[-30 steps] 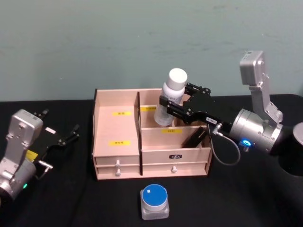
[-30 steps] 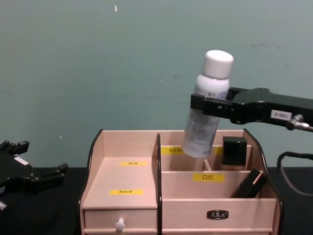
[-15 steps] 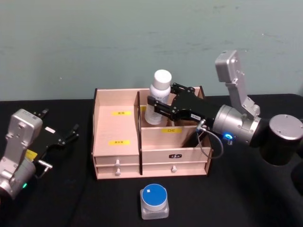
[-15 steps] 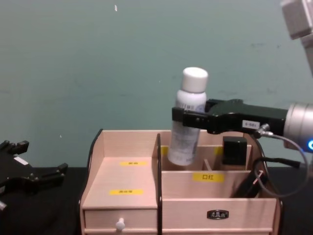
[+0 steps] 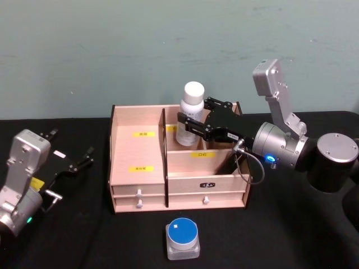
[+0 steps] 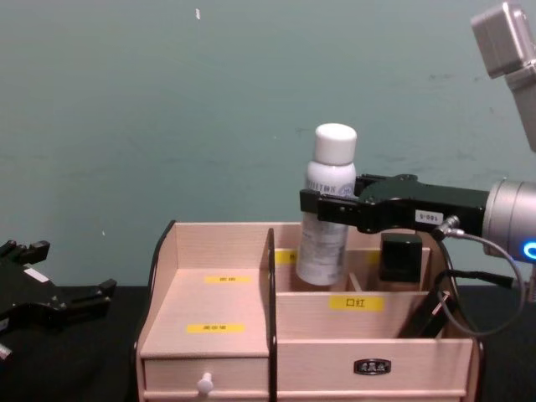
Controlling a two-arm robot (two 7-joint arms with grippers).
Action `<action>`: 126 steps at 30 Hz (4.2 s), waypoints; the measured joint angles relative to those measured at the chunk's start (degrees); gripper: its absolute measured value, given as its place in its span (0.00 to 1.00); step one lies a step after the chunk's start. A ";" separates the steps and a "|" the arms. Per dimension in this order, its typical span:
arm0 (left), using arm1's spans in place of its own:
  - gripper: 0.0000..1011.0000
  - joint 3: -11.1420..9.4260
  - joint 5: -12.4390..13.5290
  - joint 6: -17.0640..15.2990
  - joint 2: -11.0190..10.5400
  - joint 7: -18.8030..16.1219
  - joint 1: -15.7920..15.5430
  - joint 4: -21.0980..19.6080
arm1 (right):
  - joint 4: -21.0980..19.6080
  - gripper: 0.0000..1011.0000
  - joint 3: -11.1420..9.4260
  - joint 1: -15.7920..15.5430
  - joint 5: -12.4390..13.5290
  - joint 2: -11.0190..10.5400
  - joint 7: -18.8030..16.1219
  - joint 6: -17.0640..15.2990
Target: Pick up the facial cleanser and watermelon frost from the table and place them into the tiered storage box.
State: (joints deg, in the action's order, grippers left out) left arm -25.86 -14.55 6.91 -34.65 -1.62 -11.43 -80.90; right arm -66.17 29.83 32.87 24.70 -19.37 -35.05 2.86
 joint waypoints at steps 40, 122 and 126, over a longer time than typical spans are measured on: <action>1.00 0.00 0.00 0.00 0.00 0.00 0.00 0.00 | 5.94 0.77 0.60 1.50 -0.59 2.42 -2.58 0.18; 1.00 0.00 0.00 0.00 0.00 0.00 0.00 0.00 | -17.90 0.99 7.89 -16.26 1.24 -13.72 -5.56 -6.87; 1.00 0.00 0.00 0.00 0.00 0.00 0.00 0.00 | -16.63 0.99 8.37 -15.47 0.94 -12.84 -6.12 -6.84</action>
State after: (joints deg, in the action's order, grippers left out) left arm -25.86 -14.55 6.91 -34.65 -1.62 -11.43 -80.90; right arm -82.80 38.19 17.40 25.64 -32.21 -41.17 -3.98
